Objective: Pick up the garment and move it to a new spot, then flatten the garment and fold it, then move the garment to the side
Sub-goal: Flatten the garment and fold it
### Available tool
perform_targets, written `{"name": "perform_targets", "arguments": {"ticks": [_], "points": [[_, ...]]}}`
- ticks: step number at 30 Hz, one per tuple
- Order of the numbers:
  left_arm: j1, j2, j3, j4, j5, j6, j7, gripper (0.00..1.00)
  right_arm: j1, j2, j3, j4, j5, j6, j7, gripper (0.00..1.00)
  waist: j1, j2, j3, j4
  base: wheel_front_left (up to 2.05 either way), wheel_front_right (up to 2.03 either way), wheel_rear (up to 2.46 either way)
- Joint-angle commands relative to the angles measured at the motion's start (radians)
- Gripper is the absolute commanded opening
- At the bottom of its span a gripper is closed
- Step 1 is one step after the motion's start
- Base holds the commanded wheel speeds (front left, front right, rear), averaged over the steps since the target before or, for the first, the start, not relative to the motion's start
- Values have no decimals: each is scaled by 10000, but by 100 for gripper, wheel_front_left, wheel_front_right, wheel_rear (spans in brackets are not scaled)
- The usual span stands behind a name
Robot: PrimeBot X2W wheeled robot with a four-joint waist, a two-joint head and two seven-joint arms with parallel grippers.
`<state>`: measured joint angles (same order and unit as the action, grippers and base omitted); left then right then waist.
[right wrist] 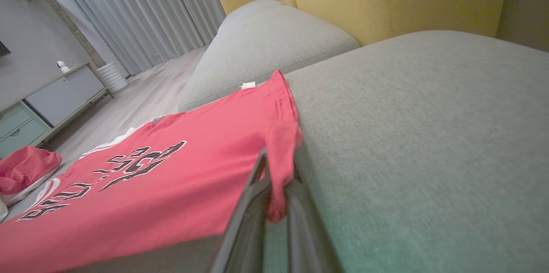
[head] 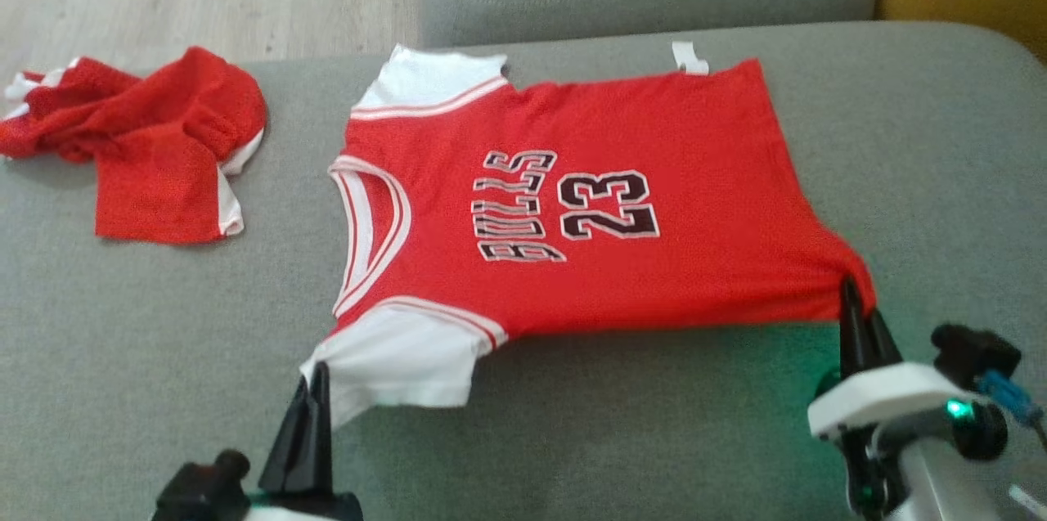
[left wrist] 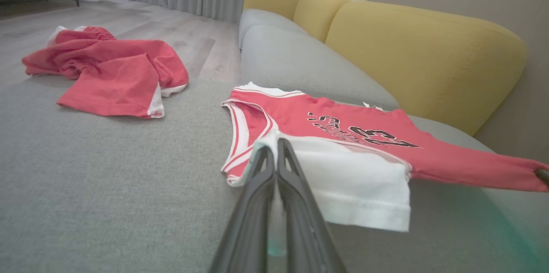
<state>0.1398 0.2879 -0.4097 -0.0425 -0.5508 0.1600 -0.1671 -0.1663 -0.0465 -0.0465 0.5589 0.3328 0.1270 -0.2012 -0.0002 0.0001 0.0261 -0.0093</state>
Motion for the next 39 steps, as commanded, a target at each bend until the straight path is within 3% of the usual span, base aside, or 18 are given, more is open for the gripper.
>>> {"name": "perform_targets", "arguments": {"ticks": [1, 8, 22, 32, 39], "points": [[-279, 94, 349, -416, -24, 92, -41, 0, -77, -38, 221, -417, 66, 37, 29, 0, 2, -1, -90, -17, 0, 0, 0], [97, 108, 188, -493, -146, 165, 202, 0, 797, -38, 43, -1343, -308, 37, 923, 0, 2, -1, -182, -65, 0, 0, 0], [-1109, 261, -426, 203, -110, -133, 1639, 0, 589, -37, -188, -2008, -1487, 37, 3649, 0, 2, -1, -9, 37, 0, 0, 0], [-3973, 540, -731, 1379, -157, -1087, 3369, 0, -870, -37, 204, -2212, -2248, 37, 6216, 0, 2, -1, 322, -5, 0, 0, 0], [-5677, 409, -686, 2774, -255, -1582, 3707, 0, -2011, -82, 179, -1510, -2403, 37, 6835, 0, 2, -1, 673, -135, 0, 0, 0]]}}
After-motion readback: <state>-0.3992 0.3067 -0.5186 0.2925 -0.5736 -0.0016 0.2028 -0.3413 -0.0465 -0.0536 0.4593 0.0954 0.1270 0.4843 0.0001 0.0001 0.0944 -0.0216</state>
